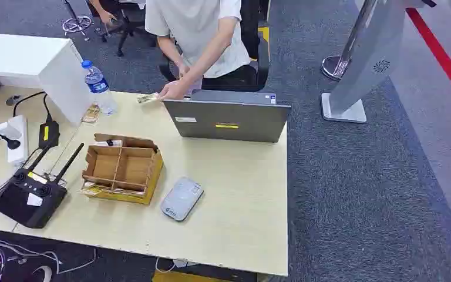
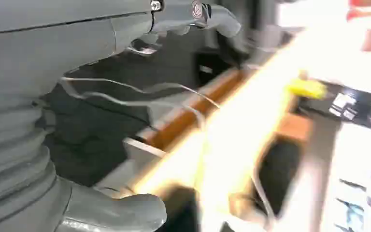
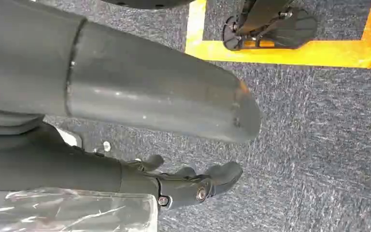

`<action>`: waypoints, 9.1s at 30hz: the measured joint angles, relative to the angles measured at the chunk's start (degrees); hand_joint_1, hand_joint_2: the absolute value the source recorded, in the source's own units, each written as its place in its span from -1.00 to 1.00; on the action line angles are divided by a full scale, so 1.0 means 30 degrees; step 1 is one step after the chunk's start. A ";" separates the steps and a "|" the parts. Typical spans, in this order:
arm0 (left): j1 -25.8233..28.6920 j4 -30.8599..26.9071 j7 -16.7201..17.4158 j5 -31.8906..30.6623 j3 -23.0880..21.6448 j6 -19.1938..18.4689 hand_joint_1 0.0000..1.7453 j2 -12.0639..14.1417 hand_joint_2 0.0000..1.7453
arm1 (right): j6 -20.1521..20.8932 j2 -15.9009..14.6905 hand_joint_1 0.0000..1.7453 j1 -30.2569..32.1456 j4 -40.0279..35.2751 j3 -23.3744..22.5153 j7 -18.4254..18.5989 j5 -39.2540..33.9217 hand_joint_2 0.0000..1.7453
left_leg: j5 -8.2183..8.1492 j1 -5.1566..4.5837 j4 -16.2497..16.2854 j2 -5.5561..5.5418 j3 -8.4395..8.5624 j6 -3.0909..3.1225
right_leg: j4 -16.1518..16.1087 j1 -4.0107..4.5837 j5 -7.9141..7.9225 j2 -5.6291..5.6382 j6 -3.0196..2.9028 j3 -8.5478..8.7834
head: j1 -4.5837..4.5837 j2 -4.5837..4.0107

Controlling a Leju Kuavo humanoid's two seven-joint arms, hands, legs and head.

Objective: Pass the card to the sensor for recognition and then transmit it.

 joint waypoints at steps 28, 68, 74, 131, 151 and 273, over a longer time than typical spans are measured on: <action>-0.7223 -0.2191 0.4205 -1.7188 -1.2583 0.5916 -1.00 0.2797 1.00 | 0.1355 -0.0430 -1.00 -0.0147 0.0029 0.0612 0.0087 0.2076 -1.00 | 0.0062 0.0003 0.0011 0.0031 -0.0004 -0.0036 | 0.0011 0.0005 0.0073 0.0044 -0.0050 -0.0035 | 0.0000 0.0000; -1.6626 0.5291 1.1388 -3.3804 -2.6964 1.0382 1.00 0.5209 1.00 | 0.2921 -0.0750 -1.00 -0.0272 0.0160 0.0401 0.1202 0.4109 -1.00 | 0.0099 0.0001 0.0016 0.0053 -0.0038 -0.0036 | 0.0042 0.0007 0.0116 0.0070 -0.0051 -0.0069 | -0.0007 0.0000; -1.6603 0.5612 1.1380 -3.3505 -2.7328 1.0746 1.00 0.5209 1.00 | 0.2921 -0.0758 -1.00 -0.0281 0.0175 0.0386 0.1231 0.4131 -1.00 | 0.0101 0.0003 0.0016 0.0043 -0.0041 -0.0038 | 0.0049 0.0008 0.0116 0.0066 -0.0051 -0.0074 | 0.0000 0.0000; -0.4773 0.0993 1.2510 -3.3213 -3.3506 0.5463 1.00 0.3416 1.00 | 0.2754 -0.0758 -1.00 -0.0245 0.0182 -0.1515 0.1282 0.4452 -1.00 | 0.0089 -0.0006 0.0011 0.0046 -0.0059 -0.0048 | 0.0045 -0.0005 0.0111 0.0064 -0.0050 -0.0098 | -0.0029 0.0000; -0.9224 -0.6228 1.2736 -3.3251 -3.1108 1.1183 1.00 0.4174 1.00 | 0.3001 -0.0758 -1.00 -0.0253 0.0182 -0.1566 0.1282 0.6128 -1.00 | 0.0148 -0.0003 0.0014 -0.0004 -0.0082 -0.0048 | 0.0071 0.0000 0.0129 0.0007 -0.0052 -0.0103 | -0.0022 0.0000; 0.0304 -0.5062 1.4732 -3.4904 -2.5222 0.6200 1.00 0.5485 1.00 | 0.1610 -0.0728 -1.00 -0.0620 0.0182 -0.7730 0.1392 0.2361 -1.00 | 0.0111 -0.0001 -0.0042 0.0013 -0.0075 -0.0129 | 0.0101 -0.0015 0.0064 0.0024 -0.0131 -0.0160 | -0.0036 0.0000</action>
